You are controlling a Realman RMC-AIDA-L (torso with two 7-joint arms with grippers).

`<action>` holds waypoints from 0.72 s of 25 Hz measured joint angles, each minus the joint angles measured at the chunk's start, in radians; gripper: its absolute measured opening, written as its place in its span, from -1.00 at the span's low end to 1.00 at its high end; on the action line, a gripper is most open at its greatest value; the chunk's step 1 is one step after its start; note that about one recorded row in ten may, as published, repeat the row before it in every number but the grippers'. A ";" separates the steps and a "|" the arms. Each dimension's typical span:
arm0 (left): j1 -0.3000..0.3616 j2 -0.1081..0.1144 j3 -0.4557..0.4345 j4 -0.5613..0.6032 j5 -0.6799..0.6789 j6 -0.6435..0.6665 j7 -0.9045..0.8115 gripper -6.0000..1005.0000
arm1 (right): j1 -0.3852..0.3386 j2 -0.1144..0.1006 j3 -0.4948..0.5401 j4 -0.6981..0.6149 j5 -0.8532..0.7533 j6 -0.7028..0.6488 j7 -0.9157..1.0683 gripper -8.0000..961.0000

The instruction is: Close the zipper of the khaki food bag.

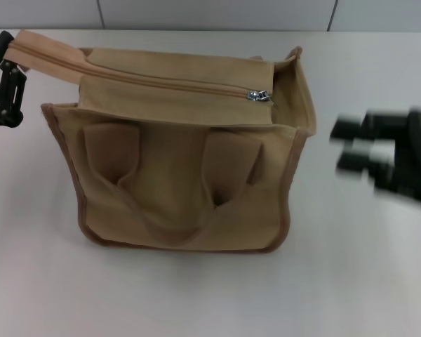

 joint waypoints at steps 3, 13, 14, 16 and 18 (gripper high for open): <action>0.012 0.007 0.004 0.075 0.044 -0.009 -0.147 -0.69 | -0.019 0.009 -0.012 0.009 -0.073 0.010 -0.089 -0.48; 0.022 0.148 0.006 0.346 0.405 0.197 -0.736 -0.19 | -0.015 0.017 -0.030 0.063 -0.162 0.103 -0.159 0.51; 0.022 0.158 0.006 0.344 0.408 0.235 -0.744 -0.09 | -0.015 0.017 -0.043 0.067 -0.162 0.116 -0.162 0.55; 0.026 0.170 0.015 0.343 0.409 0.295 -0.764 0.10 | -0.013 0.018 -0.084 0.074 -0.163 0.141 -0.168 0.62; 0.028 0.171 0.062 0.343 0.409 0.308 -0.782 0.28 | -0.010 0.019 -0.121 0.079 -0.164 0.162 -0.182 0.69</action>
